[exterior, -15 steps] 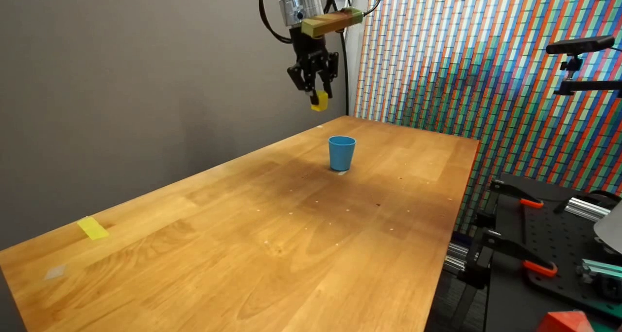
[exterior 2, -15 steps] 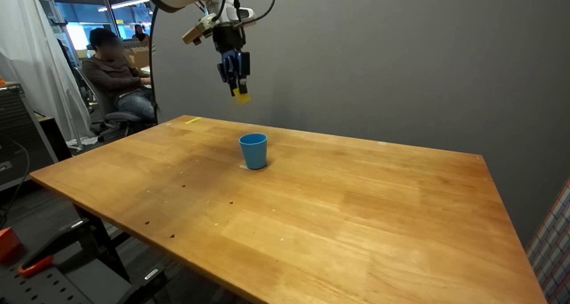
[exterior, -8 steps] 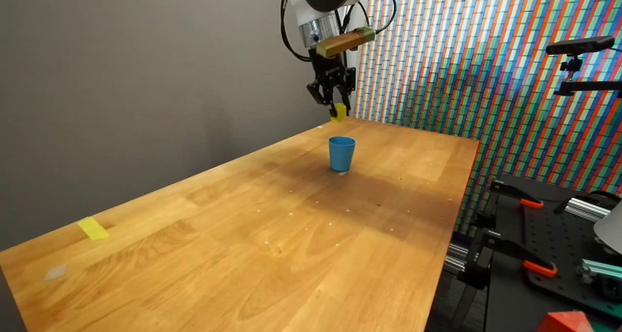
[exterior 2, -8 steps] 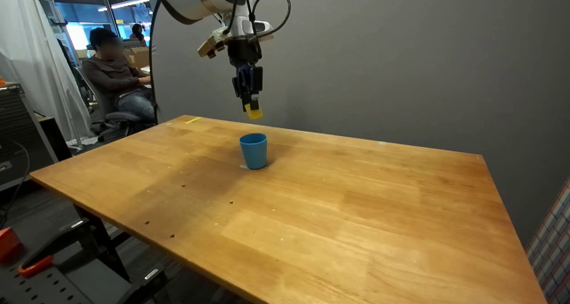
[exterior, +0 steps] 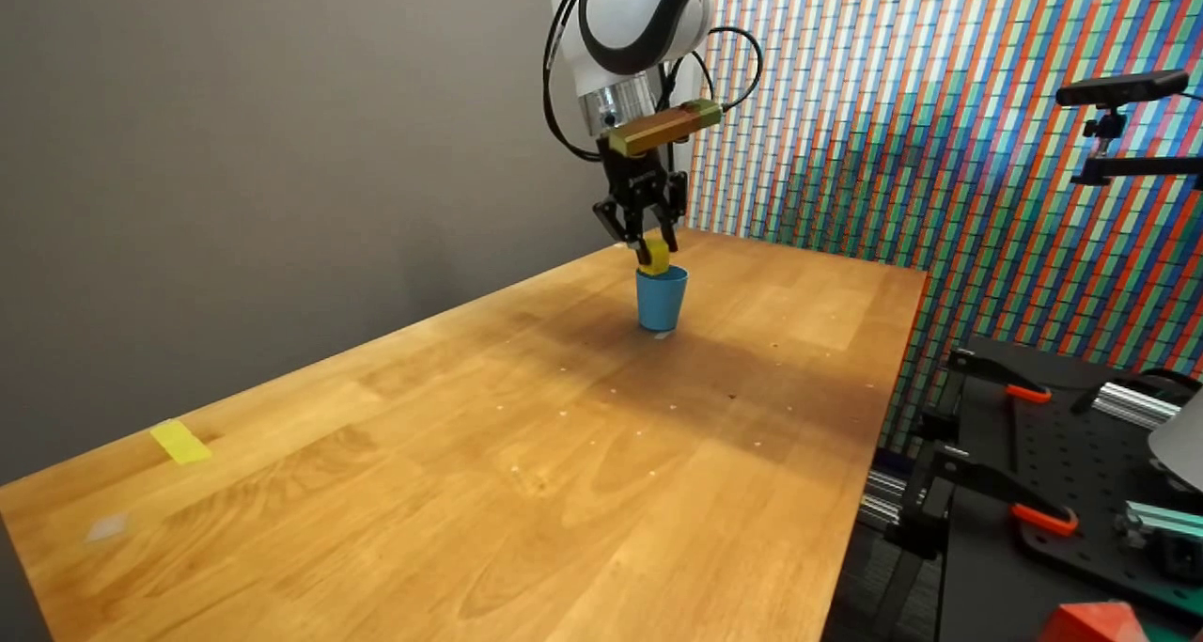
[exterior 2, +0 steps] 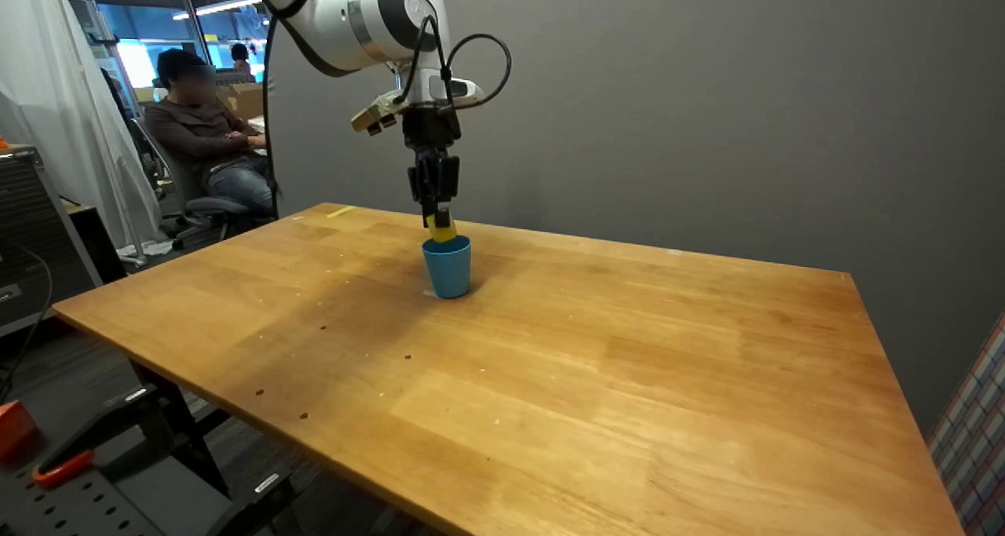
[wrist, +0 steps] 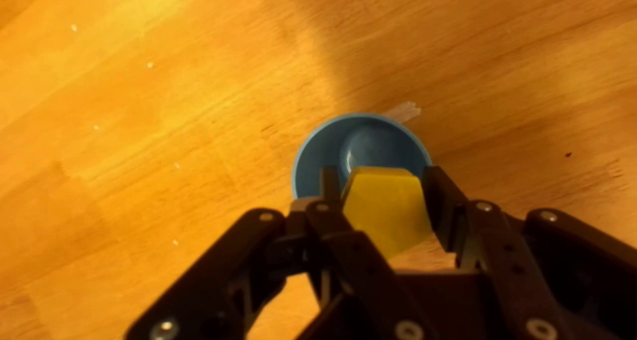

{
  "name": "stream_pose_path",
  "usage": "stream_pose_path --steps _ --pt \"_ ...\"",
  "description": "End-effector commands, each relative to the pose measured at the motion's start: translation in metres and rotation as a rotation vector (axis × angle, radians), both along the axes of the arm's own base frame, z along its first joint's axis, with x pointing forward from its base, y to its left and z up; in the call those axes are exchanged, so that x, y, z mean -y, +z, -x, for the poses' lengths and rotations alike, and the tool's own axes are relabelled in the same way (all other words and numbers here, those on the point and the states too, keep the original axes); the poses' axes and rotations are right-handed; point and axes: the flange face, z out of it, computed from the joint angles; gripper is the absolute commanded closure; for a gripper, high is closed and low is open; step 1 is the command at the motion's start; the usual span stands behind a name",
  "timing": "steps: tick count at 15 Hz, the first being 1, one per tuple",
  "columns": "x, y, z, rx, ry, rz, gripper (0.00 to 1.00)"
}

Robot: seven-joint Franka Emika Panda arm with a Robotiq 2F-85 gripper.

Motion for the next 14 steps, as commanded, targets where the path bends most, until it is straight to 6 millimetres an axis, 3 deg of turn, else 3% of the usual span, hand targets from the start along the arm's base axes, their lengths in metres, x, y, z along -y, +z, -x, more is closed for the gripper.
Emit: stream_pose_path --steps 1,2,4,6,7,14 --pt "0.005 -0.002 0.002 0.017 -0.042 -0.033 0.30" --pt "0.005 -0.002 0.003 0.018 -0.045 -0.035 0.29" --pt "0.007 0.007 0.006 0.037 -0.055 -0.040 0.15" --pt "0.001 0.031 0.010 0.073 -0.024 -0.028 0.01" --pt "-0.004 0.045 0.010 0.099 0.007 -0.034 0.00" --pt "-0.063 0.208 0.033 0.298 0.346 0.018 0.01"
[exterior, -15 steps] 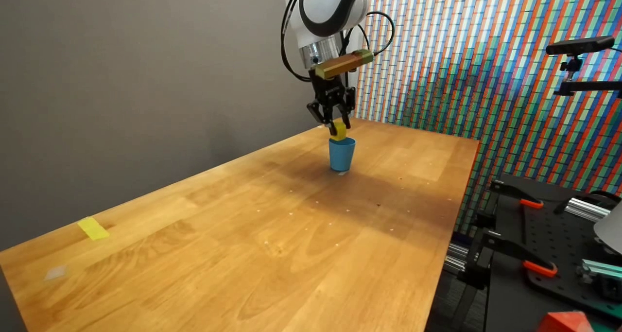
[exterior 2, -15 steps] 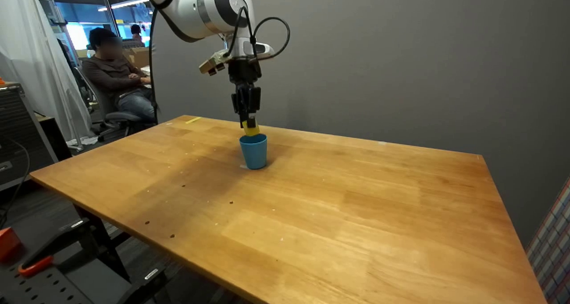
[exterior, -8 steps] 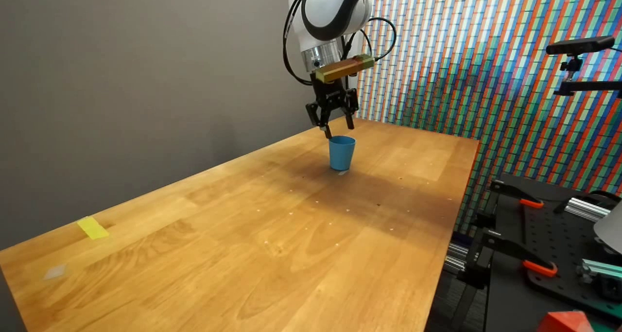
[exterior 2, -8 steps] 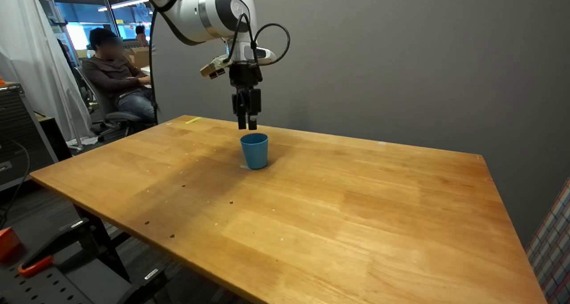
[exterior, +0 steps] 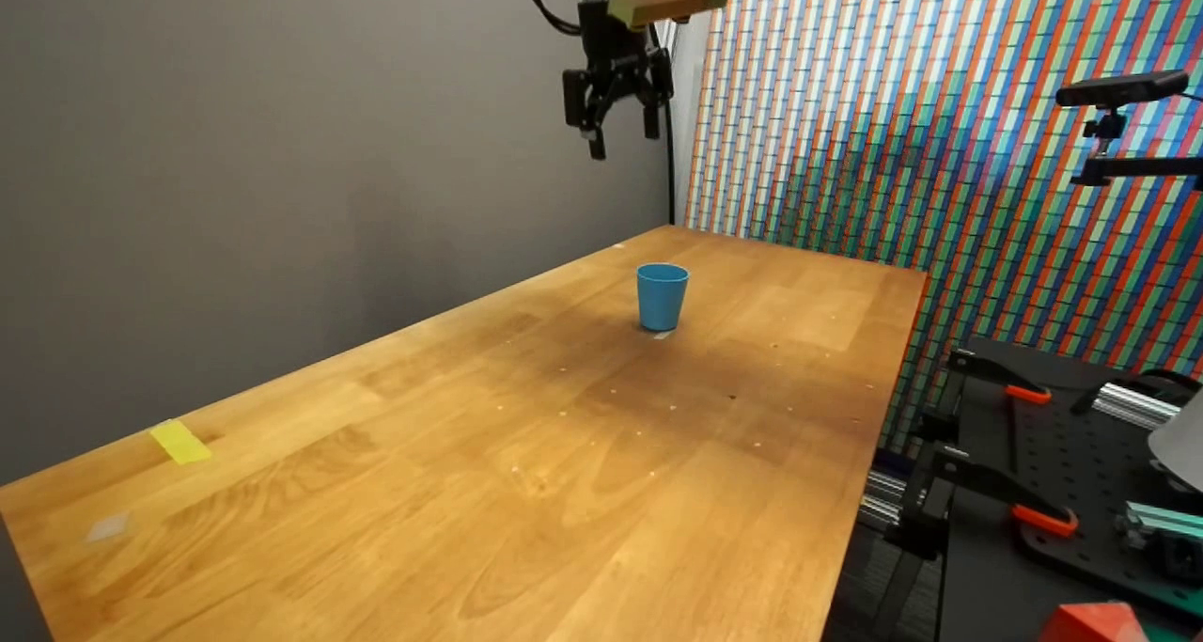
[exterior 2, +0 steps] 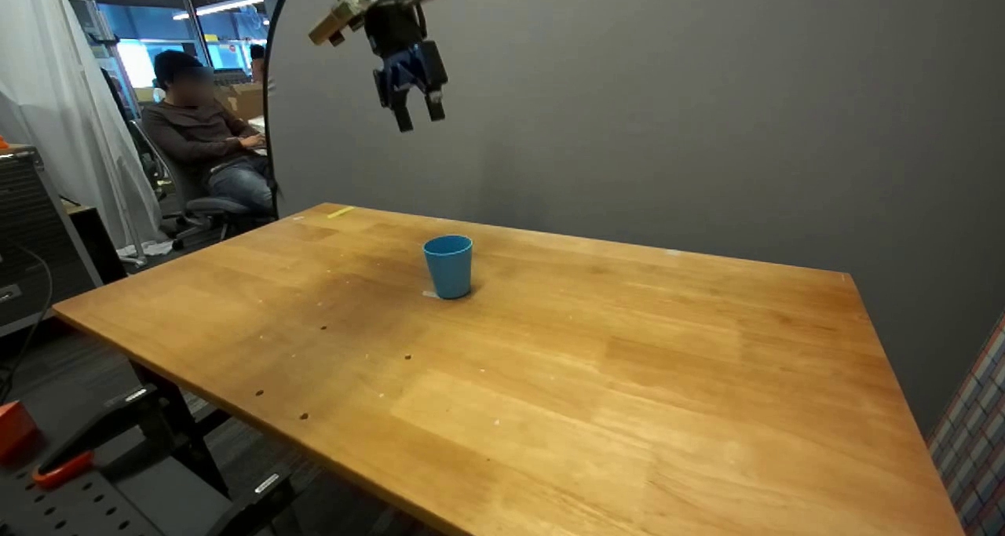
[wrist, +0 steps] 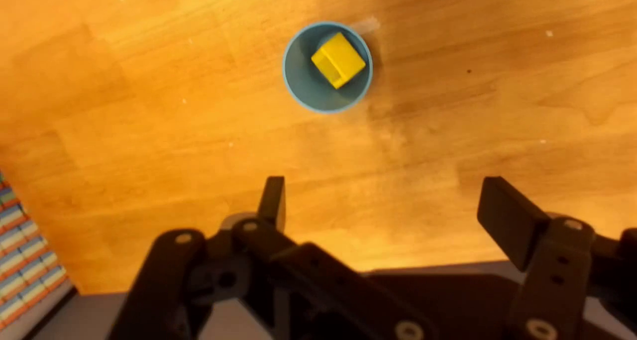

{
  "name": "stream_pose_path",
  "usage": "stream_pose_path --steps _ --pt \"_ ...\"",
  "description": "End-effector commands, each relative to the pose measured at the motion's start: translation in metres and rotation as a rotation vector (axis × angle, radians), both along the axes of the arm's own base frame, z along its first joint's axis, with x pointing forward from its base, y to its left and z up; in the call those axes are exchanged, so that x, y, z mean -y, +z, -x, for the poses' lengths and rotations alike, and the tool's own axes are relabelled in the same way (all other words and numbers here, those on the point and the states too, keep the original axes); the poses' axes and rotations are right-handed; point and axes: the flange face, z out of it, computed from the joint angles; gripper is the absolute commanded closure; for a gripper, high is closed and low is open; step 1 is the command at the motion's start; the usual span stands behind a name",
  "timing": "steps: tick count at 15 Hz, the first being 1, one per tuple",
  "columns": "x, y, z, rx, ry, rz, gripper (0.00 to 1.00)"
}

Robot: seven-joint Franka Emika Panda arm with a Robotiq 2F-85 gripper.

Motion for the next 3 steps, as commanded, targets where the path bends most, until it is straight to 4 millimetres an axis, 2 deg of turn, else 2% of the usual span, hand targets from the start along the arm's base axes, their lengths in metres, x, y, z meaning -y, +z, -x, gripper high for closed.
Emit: stream_pose_path --steps 1,2,3 --pt "-0.010 0.024 0.005 0.028 0.044 -0.006 0.00" --pt "-0.017 0.041 0.010 0.046 0.059 -0.012 0.00" --pt "-0.019 0.044 0.012 0.044 0.059 -0.012 0.00"
